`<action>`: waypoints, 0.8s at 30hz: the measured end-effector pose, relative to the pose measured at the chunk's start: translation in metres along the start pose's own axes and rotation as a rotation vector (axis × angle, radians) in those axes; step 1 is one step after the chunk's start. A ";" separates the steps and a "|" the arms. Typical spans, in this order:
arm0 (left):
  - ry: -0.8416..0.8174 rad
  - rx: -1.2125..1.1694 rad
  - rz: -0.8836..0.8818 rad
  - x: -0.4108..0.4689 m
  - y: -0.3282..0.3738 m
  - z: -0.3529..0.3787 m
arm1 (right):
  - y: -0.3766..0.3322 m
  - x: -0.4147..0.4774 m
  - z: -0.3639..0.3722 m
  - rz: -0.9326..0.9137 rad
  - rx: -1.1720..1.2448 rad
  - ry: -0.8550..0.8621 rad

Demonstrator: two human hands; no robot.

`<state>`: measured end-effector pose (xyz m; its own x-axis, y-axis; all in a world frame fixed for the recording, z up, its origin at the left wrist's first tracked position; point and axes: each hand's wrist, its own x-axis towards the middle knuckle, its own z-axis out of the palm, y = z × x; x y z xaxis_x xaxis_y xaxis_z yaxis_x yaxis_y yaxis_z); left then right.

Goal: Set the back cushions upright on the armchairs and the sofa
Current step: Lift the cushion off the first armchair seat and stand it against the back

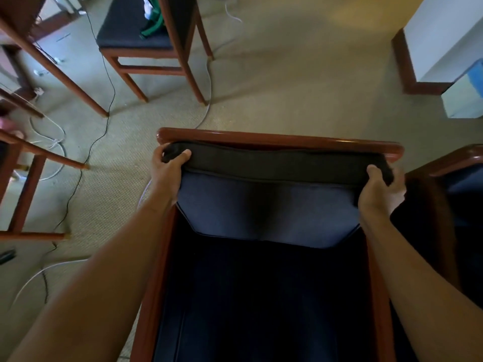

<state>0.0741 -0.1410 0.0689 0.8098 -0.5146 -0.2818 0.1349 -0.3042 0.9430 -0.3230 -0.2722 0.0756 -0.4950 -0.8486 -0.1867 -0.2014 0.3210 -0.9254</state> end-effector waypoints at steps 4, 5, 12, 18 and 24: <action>0.023 0.091 0.045 -0.001 -0.023 0.005 | 0.025 -0.001 0.004 -0.060 -0.107 -0.003; 0.020 0.137 0.067 0.001 -0.024 0.006 | 0.026 0.001 0.006 -0.074 -0.124 -0.001; 0.039 0.705 0.390 -0.029 -0.012 0.004 | 0.019 -0.002 -0.004 -0.182 -0.366 -0.041; -0.206 1.141 0.593 -0.082 0.004 0.004 | 0.013 -0.047 -0.053 -0.263 -0.607 -0.194; -0.517 1.098 0.798 -0.167 0.020 0.052 | 0.030 -0.108 -0.153 -0.283 -0.750 -0.175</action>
<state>-0.0881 -0.1023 0.1255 0.1345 -0.9908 -0.0118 -0.9330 -0.1307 0.3352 -0.4051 -0.1060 0.1187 -0.2145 -0.9730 -0.0855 -0.8413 0.2285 -0.4899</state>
